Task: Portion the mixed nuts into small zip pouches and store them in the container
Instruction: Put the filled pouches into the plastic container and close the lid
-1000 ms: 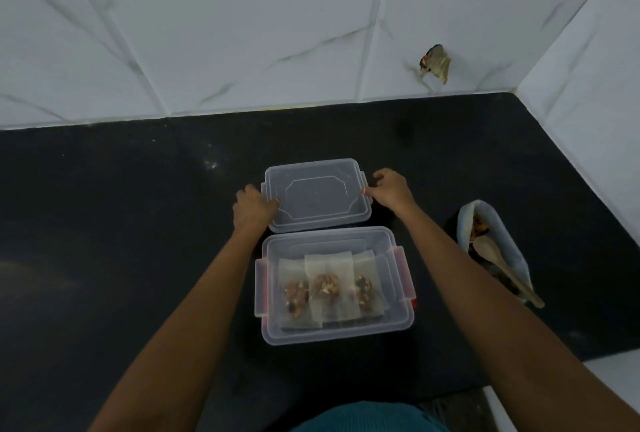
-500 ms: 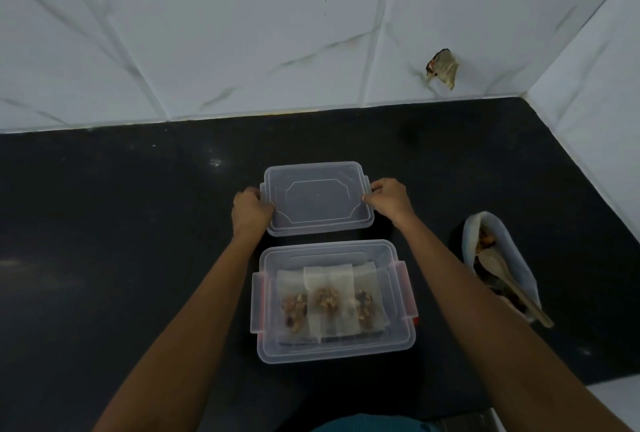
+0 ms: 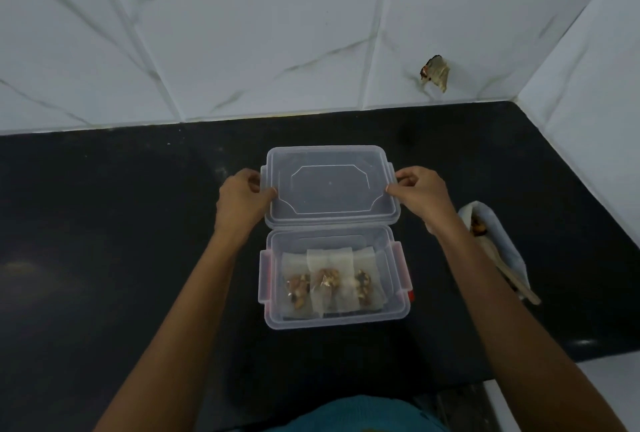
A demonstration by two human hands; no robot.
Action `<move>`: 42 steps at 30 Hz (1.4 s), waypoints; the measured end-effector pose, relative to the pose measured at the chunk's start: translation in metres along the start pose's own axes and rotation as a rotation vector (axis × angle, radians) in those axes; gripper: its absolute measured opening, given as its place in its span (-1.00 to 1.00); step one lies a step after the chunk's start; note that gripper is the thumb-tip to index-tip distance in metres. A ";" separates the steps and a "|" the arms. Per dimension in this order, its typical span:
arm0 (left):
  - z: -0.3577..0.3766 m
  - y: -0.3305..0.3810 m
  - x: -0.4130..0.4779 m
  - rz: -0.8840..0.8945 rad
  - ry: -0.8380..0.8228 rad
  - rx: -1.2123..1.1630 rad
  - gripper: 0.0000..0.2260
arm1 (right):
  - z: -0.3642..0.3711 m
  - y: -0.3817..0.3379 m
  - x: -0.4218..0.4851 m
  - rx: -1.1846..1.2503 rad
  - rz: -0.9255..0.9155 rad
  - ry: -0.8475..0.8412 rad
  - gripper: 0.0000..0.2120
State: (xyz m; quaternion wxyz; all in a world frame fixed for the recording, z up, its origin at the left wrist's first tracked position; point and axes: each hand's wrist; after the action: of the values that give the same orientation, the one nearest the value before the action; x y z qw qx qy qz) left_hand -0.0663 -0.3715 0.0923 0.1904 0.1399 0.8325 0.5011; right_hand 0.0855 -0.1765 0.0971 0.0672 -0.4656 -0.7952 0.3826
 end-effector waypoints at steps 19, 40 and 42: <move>-0.005 -0.054 -0.106 -0.030 -0.057 0.103 -0.71 | 0.015 0.059 -0.097 -0.010 0.045 -0.075 -0.79; -0.004 -0.033 -0.069 -0.363 -0.087 -0.133 -0.64 | 0.002 0.028 -0.040 0.007 0.182 -0.281 -0.69; -0.004 -0.033 -0.066 -0.394 -0.108 -0.163 -0.66 | 0.003 0.028 -0.034 0.021 0.230 -0.362 -0.73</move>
State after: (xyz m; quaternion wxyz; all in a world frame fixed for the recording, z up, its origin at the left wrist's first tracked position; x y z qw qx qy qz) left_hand -0.0112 -0.4175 0.0766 0.3398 -0.0149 0.7890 0.5117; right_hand 0.1227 -0.1977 0.0844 -0.1160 -0.4765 -0.7318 0.4732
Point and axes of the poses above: each hand's wrist, its own x-axis towards the middle knuckle, its own z-axis out of the palm, y = z × x, and after that the axes turned 10 degrees about -x, right-handed
